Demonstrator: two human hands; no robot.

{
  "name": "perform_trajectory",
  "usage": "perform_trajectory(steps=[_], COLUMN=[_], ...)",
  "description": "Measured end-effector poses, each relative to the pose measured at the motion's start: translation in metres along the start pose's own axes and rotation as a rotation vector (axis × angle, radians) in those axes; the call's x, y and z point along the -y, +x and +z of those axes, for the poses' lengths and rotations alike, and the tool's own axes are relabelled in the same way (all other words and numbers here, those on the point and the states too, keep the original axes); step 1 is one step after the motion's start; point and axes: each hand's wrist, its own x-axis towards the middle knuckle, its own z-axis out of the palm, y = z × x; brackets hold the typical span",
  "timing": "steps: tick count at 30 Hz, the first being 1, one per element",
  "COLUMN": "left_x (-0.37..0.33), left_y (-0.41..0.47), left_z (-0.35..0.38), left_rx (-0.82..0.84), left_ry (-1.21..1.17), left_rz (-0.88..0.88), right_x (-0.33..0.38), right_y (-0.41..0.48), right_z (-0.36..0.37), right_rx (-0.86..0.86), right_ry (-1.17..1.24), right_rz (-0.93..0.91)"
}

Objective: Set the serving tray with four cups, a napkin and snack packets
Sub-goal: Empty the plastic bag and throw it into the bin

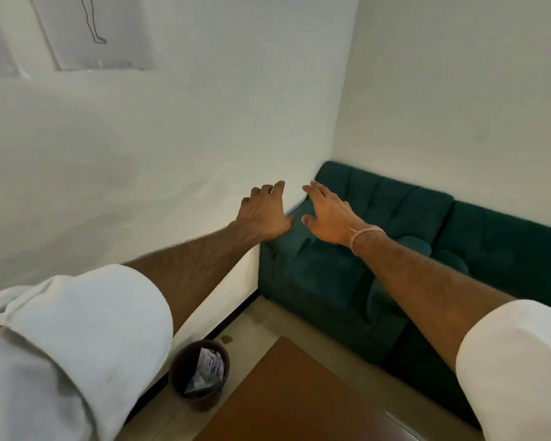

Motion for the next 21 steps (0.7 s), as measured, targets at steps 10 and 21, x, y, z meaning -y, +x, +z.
perform_trajectory(steps=[10,21], left_x=[-0.162,-0.285], left_y=[-0.077,-0.083], left_z=[-0.037,0.013], left_rx=[-0.035,0.138], left_ry=[-0.021,-0.074], left_rz=[0.066,0.319], right_x=[-0.078,-0.176], right_y=[-0.156,-0.266], right_z=[-0.115,-0.142], right_rx=[-0.049,-0.094], right_ry=[-0.051,-0.005], right_rz=[0.036,0.306])
